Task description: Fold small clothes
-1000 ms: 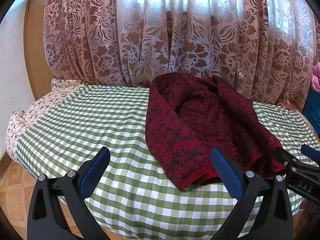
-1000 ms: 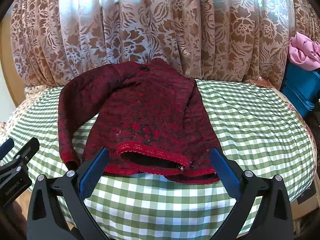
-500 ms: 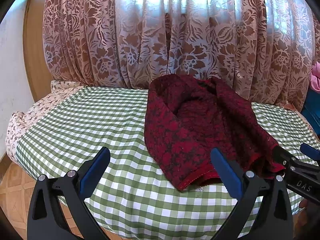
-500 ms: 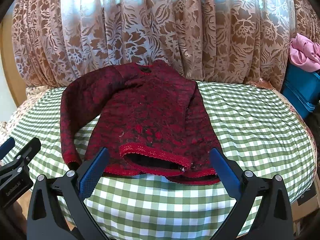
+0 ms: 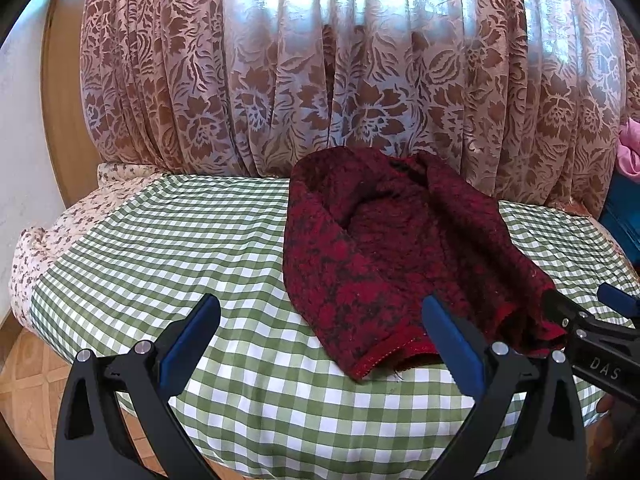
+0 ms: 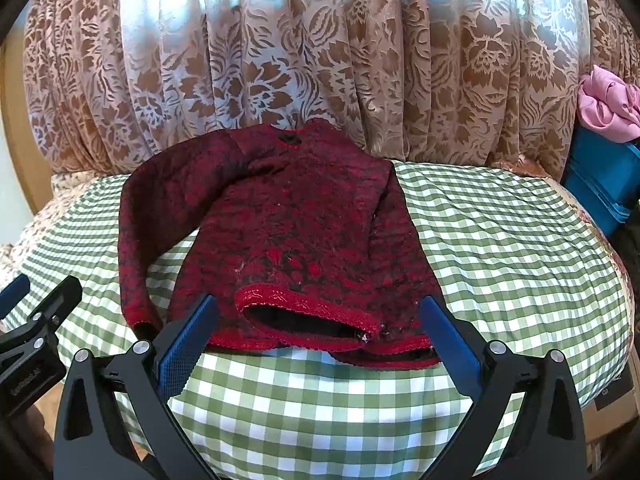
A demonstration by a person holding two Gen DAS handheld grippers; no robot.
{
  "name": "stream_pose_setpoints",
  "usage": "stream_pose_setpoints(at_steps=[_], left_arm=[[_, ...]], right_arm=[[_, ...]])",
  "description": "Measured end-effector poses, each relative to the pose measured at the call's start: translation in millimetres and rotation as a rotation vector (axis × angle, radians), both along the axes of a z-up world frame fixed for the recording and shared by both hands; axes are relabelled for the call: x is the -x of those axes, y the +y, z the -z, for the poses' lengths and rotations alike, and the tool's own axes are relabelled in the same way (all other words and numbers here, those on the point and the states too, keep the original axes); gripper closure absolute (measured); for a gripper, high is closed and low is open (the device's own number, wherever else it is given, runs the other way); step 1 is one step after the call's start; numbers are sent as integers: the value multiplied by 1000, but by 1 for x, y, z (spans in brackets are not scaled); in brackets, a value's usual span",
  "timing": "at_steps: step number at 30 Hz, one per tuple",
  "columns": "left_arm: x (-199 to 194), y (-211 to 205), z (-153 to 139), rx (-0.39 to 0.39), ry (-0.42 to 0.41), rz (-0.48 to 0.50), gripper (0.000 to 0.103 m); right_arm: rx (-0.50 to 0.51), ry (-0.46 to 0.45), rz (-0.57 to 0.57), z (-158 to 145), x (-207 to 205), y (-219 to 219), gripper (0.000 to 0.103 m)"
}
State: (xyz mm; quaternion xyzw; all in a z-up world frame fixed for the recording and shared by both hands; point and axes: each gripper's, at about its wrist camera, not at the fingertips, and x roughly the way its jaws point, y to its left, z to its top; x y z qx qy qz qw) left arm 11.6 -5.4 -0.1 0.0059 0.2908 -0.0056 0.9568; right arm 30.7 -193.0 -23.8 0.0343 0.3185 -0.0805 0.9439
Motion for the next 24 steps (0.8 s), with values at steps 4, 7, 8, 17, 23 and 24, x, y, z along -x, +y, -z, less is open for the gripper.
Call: stream_pose_setpoints(at_steps=[4,7,8,17,23,24], left_arm=[[-1,-1,1,0,4,5,2],[-2,-2,3,-1,8,8,2],[-2,-3,3,-2,8,10,2],[-7,-13,-5,18,-9,209,2],[-20,-29,-9,83,32,427,22],[-25,-33,-8,83,49,444,25]], right_arm=[[-12,4,6,1,-2,-3,3],[-18,6,6,2,-2,-4,3],[-29,9,5,3,-2,-6,3],[-426,18,-71,7,-7,-76,3],[-666,42,-48,27,-17,-124,5],[-704,55,-54,32,-23,-129,11]])
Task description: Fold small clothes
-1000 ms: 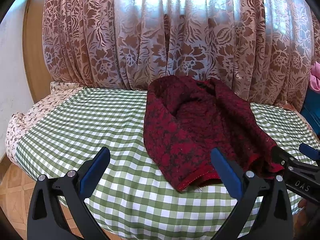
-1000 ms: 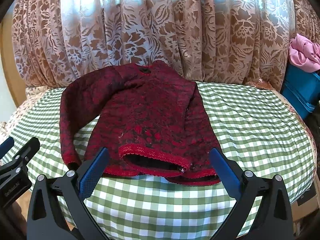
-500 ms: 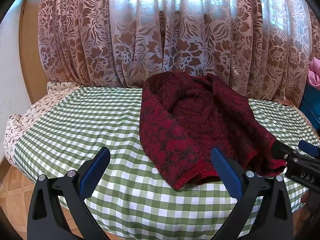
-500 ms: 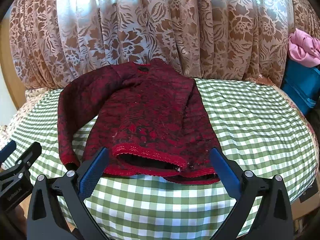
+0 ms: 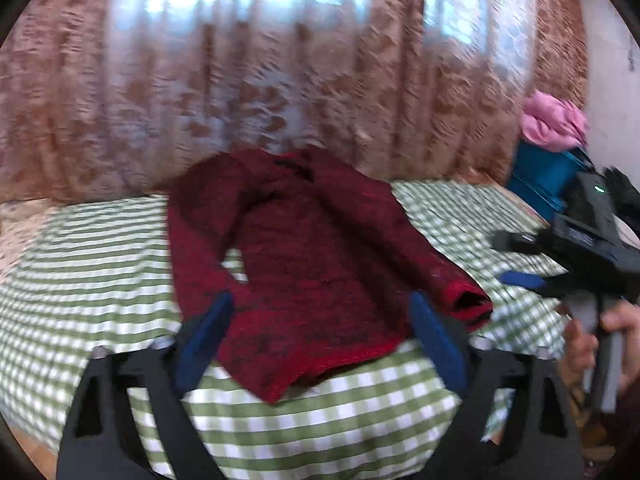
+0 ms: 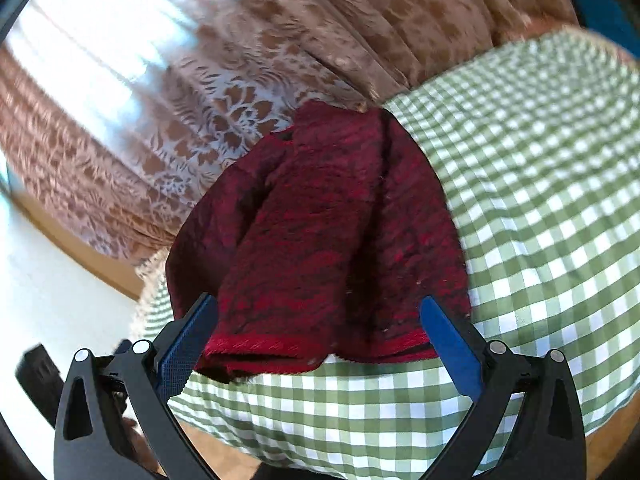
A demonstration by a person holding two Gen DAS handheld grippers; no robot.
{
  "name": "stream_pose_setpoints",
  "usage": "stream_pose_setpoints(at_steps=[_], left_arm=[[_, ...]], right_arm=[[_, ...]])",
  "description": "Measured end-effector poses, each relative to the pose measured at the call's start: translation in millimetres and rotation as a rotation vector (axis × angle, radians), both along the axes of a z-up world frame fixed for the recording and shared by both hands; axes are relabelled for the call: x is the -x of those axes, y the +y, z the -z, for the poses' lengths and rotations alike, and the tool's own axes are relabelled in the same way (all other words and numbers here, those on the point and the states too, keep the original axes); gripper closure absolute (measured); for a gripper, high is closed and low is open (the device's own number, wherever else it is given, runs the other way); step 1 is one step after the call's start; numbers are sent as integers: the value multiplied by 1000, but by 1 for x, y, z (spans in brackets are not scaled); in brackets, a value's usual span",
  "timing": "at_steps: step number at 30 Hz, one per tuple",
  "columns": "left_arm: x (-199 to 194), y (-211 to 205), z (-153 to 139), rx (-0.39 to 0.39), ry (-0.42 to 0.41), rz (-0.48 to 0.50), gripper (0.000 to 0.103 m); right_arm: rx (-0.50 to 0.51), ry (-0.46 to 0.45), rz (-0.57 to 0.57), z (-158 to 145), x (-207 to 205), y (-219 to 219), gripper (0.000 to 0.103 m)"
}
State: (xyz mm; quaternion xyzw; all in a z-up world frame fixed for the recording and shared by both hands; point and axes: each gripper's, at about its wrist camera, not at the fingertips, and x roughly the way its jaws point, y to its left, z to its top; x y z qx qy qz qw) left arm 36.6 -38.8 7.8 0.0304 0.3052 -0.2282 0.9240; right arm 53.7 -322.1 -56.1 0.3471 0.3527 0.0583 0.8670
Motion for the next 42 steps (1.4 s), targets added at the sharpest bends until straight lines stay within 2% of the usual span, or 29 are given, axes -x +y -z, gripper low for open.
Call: stream_pose_setpoints(at_steps=[1,5,10,11,12,13,15,16,19,22,25,27,29,31,32,33,34,35,36,37,39,41,42], left_arm=[[-6,-4,2,2,16,17,28],[-34,-21,13,37,101,62,30],[-79,-38,46,-53,175,9,27],[-86,-38,53,-83,189,-14,27],[-91,-37,61,-112,204,-30,27],[-96,-37,67,-132,213,-35,27],[-104,-32,79,-185,226,-64,27],[-109,-29,85,-213,241,-82,27],[-119,-16,98,-207,290,-121,25],[-120,-6,102,-141,324,-132,25],[-115,0,99,-63,326,-121,23],[-111,0,96,-24,319,-99,20],[-111,-1,98,-8,325,-85,16],[-118,-5,107,-48,343,-99,16],[-121,-7,112,-70,351,-101,17],[-124,-9,115,-73,357,-98,17],[-126,-10,118,-75,365,-97,19],[-128,-13,123,-76,376,-92,24],[-129,-14,125,-73,378,-88,26],[-129,-15,126,-69,372,-85,30],[-129,-17,126,-65,363,-73,39],[-127,-19,124,-69,354,-57,61],[-128,-20,123,-65,354,-45,67]], right_arm=[[-18,13,0,4,-8,-4,15],[-26,53,-31,15,-41,-7,27],[-101,142,-166,43,-94,12,27],[-134,158,-189,50,-103,16,33],[-146,152,-206,50,-105,20,54],[-149,139,-220,48,-106,22,59],[-109,87,-247,33,-103,27,80],[-88,58,-253,23,-101,25,84],[-47,-22,-202,-4,-97,1,85],[34,-61,-70,-24,-99,-40,88],[207,-32,101,-39,-107,-80,90],[320,3,209,-45,-114,-108,94],[472,28,349,-54,-120,-137,94],[547,69,461,-54,-120,-165,94],[501,81,480,-54,-114,-180,94],[444,72,475,-55,-106,-189,89],[422,57,467,-57,-99,-191,80],[416,31,450,-59,-88,-188,54],[410,12,425,-60,-82,-183,33],[393,-17,362,-59,-72,-174,30],[390,-14,228,-49,-65,-144,25],[371,53,86,-26,-63,-113,23],[336,77,31,-17,-62,-102,23]])
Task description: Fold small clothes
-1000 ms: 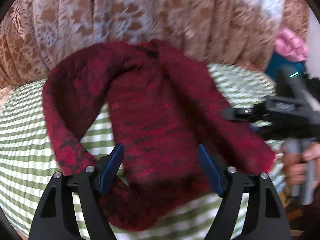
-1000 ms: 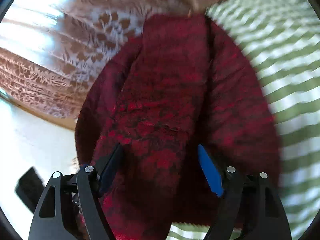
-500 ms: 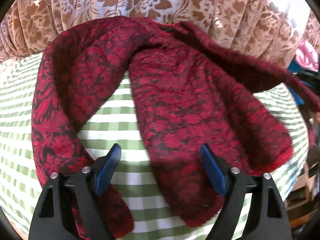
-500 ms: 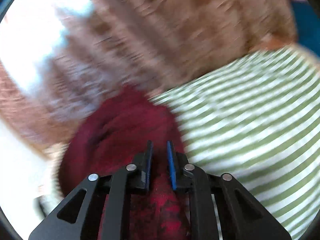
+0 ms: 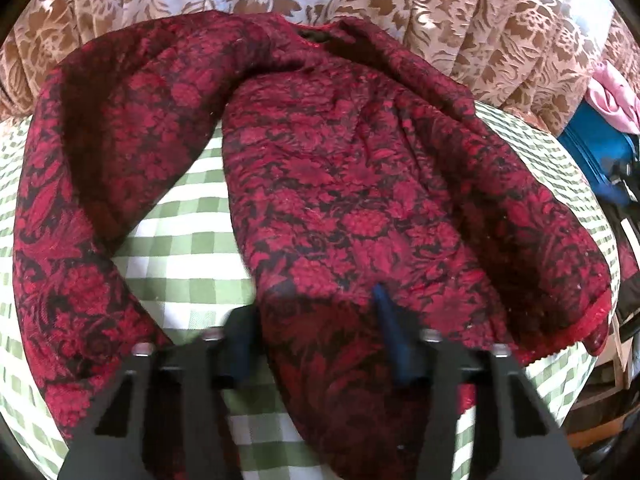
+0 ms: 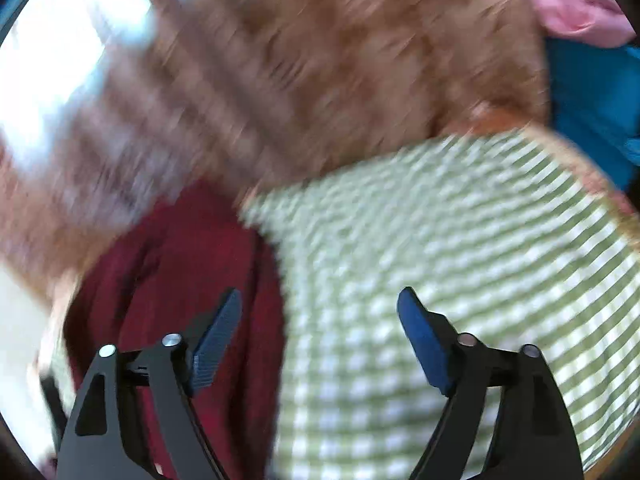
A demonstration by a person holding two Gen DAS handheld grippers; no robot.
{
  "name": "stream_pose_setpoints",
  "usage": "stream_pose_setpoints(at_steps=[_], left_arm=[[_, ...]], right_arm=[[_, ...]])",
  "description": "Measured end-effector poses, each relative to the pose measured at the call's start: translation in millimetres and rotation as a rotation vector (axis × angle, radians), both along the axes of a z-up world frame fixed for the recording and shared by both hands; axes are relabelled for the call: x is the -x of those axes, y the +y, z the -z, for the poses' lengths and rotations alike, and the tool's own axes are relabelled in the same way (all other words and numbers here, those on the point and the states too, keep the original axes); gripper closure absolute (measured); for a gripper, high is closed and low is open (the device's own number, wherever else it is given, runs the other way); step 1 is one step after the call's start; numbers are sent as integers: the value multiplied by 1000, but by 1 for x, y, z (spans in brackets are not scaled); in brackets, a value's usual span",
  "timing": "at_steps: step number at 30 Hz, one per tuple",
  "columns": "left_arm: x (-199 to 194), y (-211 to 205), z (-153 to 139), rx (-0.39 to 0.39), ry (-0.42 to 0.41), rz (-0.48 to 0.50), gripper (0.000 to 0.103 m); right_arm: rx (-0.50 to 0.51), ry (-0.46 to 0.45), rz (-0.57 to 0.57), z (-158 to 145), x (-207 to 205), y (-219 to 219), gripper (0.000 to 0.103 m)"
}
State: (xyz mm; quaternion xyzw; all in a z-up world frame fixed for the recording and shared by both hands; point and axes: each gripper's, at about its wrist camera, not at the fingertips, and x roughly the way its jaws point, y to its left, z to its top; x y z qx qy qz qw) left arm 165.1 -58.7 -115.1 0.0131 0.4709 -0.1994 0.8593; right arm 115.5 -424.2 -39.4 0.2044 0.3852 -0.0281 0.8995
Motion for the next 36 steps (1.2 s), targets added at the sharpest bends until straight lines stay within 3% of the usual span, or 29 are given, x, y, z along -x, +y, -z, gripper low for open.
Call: stream_pose_setpoints(at_steps=[1,3,5,7,8,9,11,15,19,20,21,22,23,24,25,28,30,32,34,36], left_arm=[[1,-1,-1,8,3,10,75],[4,-1,-3,11,-6,17,81],[4,2,-6,26,-3,11,84],[2,8,-11,40,-6,1,85],[2,14,-14,45,-9,-8,85],[1,18,-15,50,-10,-14,86],[0,29,-20,55,-15,-34,86],[-5,55,-26,31,-41,-76,86],[-11,65,-18,24,-17,-105,85],[-10,64,-17,19,-23,-111,82],[-9,64,-16,17,-22,-110,81],[-9,62,-15,18,-18,-108,75],[-8,61,-16,22,-18,-114,70],[-9,62,-16,37,-20,-124,65],[-9,61,-16,46,-13,-123,56],[-12,59,-12,46,3,-117,55],[-14,57,-9,43,13,-110,61],[-15,58,-7,61,20,-103,76],[-15,60,-8,73,19,-103,81],[-14,61,-10,77,16,-102,83]], right_arm=[[-47,26,-65,10,1,15,23],[-74,47,-179,21,2,49,28],[-63,63,-257,29,-1,75,29],[-14,124,-334,42,-12,97,35],[65,179,-365,51,-15,112,52],[126,206,-381,54,-17,121,77],[201,189,-402,45,-15,126,81],[276,51,-235,-7,-9,82,81],[569,37,67,-28,-28,22,81],[608,44,132,-28,-34,8,77],[618,54,184,-28,-39,-9,63],[605,60,221,-29,-40,-22,52],[577,54,250,-30,-37,-32,33],[532,34,277,-33,-31,-40,21],[497,13,288,-36,-22,-43,17],[376,-5,219,-31,-5,-17,16],[243,9,127,-18,15,2,16],[131,21,44,-4,30,25,16],[-10,69,-46,21,39,48,16],[-45,119,-76,45,40,72,17]])
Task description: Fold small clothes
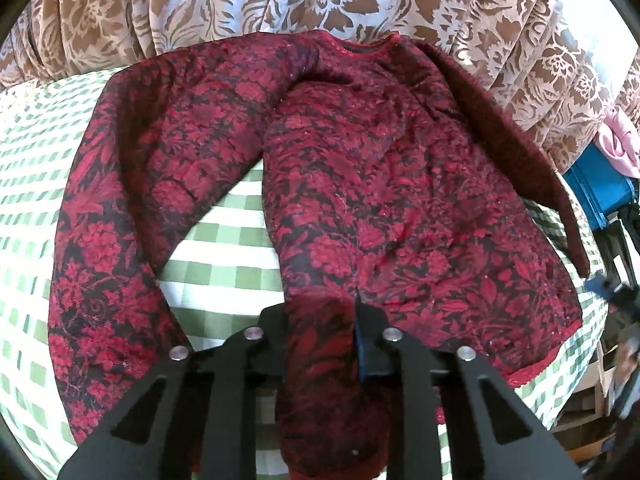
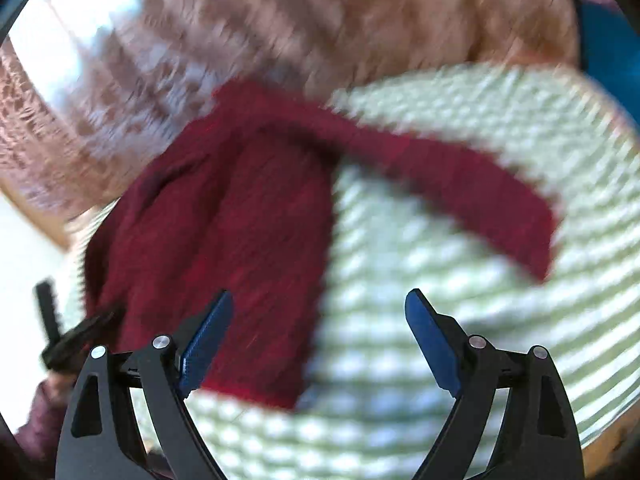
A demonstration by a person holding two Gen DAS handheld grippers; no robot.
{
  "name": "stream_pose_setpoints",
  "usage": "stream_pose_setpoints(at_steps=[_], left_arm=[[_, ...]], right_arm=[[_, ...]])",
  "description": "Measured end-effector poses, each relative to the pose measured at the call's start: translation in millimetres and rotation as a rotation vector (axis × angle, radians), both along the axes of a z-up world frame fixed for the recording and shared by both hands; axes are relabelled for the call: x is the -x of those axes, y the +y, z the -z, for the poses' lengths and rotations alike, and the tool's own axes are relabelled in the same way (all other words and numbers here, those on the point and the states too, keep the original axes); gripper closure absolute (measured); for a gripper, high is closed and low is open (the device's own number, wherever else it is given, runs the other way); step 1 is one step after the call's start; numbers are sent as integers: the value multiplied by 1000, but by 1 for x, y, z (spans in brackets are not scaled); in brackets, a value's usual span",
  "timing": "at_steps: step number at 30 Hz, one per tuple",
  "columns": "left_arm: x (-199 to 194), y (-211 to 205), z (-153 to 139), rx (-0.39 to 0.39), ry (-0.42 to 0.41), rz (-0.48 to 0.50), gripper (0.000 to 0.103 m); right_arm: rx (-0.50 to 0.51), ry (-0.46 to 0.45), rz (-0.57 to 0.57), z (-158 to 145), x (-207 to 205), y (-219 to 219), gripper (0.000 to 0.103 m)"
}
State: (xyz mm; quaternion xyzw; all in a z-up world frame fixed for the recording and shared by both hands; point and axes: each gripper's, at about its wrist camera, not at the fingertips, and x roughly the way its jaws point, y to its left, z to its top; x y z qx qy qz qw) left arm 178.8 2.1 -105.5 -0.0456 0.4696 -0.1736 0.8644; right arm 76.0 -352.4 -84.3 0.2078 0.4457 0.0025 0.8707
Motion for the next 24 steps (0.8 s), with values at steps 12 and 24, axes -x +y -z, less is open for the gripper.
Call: stream_pose_setpoints(at_steps=[12,24], left_arm=[[42,33,-25,-46,-45,17,87],[95,97,-30,56,-36,-153,61]], right_arm=[[77,58,-197,-9,17,50,87],[101,169,-319,-1,61,63,59]])
